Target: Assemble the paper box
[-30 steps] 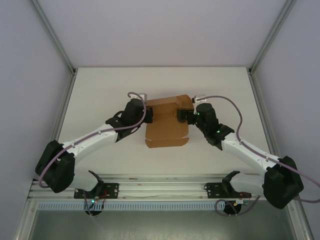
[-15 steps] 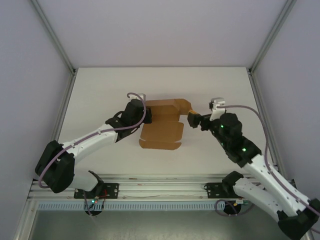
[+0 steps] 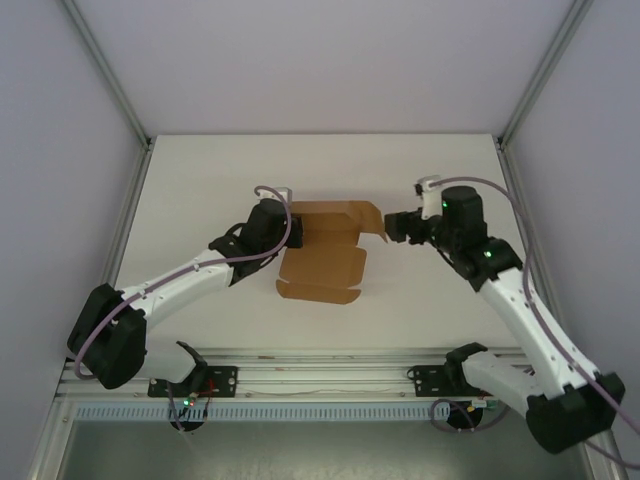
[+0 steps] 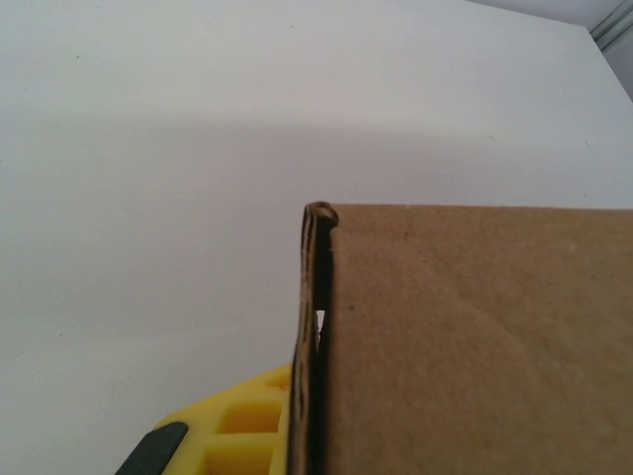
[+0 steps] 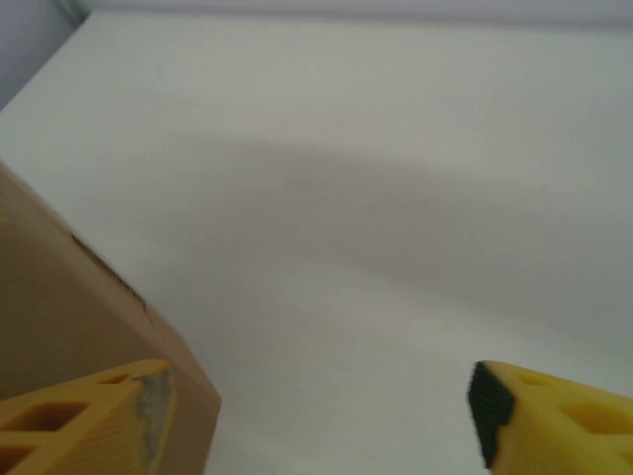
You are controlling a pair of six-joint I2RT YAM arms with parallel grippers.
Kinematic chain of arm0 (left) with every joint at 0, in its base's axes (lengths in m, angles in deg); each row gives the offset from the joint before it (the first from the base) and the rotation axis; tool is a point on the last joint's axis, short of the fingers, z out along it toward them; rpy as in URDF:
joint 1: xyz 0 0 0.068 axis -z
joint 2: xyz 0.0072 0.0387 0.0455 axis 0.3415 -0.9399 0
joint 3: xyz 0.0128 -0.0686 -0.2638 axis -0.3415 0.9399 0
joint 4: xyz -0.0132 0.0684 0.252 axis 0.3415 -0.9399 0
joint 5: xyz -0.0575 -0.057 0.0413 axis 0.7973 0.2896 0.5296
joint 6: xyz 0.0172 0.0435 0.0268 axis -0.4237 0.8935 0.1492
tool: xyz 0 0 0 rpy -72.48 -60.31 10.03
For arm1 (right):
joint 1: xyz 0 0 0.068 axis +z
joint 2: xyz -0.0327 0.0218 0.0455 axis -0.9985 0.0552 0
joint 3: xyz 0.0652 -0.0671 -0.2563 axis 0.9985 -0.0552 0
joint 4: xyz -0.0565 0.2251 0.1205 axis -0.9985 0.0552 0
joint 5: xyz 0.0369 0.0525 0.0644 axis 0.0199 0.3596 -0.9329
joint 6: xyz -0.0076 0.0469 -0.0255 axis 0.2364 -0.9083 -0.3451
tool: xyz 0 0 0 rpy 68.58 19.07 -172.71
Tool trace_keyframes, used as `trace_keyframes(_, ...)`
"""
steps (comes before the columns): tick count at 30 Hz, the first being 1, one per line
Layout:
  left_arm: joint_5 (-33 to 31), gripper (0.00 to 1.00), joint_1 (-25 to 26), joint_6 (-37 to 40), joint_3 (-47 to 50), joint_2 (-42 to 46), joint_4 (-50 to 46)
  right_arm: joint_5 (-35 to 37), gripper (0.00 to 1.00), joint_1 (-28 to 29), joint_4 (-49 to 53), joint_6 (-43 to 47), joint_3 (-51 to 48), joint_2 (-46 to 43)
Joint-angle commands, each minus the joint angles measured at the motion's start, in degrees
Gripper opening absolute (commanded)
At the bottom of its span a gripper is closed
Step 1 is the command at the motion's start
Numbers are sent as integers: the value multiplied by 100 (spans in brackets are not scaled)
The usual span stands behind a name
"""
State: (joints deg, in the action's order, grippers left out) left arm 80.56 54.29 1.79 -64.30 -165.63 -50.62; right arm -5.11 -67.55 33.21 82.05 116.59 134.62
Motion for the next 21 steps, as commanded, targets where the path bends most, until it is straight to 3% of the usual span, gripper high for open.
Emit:
trace_keyframes(1,55,0,-60,132,0,118,-75,-1113,70,-16,292,589,262,275)
trace_keyframes(5,-7,0,-60,122,-52,86,-131,-2069,66,12,267,962,316,447)
trace_keyframes(7,8,0,-53,118,-93,60,-147,-2203,64,86,190,1054,272,475)
trace_keyframes(14,17,0,-58,123,-202,-56,-244,-2119,53,389,-94,970,411,908)
trace_keyframes(21,-2,0,-62,88,-226,-65,-262,-1419,51,657,-718,559,557,1357)
